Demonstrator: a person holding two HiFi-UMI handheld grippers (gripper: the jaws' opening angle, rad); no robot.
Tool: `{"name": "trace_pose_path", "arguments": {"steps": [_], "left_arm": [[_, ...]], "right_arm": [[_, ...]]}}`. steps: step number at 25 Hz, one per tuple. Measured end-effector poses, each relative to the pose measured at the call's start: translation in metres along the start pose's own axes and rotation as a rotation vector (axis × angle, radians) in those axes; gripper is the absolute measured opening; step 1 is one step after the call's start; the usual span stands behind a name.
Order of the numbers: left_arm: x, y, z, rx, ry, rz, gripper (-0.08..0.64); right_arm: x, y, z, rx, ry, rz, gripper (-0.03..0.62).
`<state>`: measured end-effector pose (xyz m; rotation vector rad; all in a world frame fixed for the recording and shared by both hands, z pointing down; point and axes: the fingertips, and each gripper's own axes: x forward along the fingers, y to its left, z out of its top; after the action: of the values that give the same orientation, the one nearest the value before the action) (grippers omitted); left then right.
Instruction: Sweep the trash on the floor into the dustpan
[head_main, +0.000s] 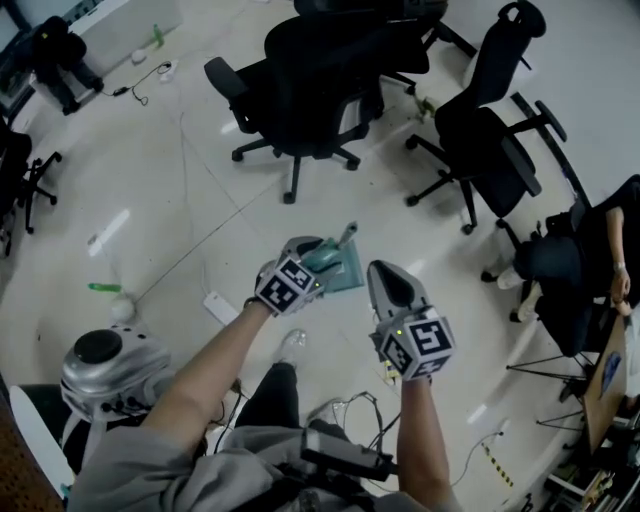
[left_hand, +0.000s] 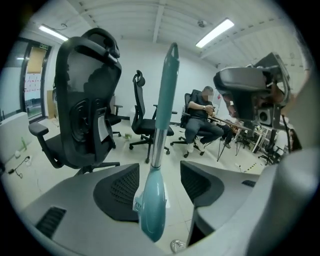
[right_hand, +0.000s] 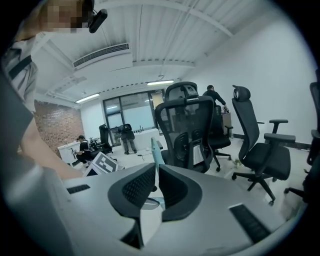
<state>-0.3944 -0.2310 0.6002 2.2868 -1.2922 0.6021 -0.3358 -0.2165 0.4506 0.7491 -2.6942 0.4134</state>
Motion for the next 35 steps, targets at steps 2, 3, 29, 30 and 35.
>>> {"name": "trace_pose_path", "arguments": {"steps": [2,3,29,30,35], "left_arm": [[0.016,0.004,-0.006,0.007,0.033,-0.021,0.242],[0.023,0.005,-0.008,0.01,0.047,-0.032,0.242],[0.027,-0.036,0.027,0.152,0.139,-0.176,0.121],[0.023,-0.042,0.032,0.165,0.137,-0.182,0.121],[0.003,-0.076,0.058,0.207,0.107,-0.223,0.12]], "right_arm": [[0.01,-0.006,-0.005,0.021,0.016,0.005,0.087],[0.014,-0.008,-0.007,0.031,0.025,0.007,0.104],[0.055,-0.007,0.029,-0.125,0.046,0.049,0.1],[0.047,-0.005,0.033,-0.133,0.039,0.044,0.098],[0.006,-0.002,0.052,-0.156,-0.039,0.019,0.089]]}}
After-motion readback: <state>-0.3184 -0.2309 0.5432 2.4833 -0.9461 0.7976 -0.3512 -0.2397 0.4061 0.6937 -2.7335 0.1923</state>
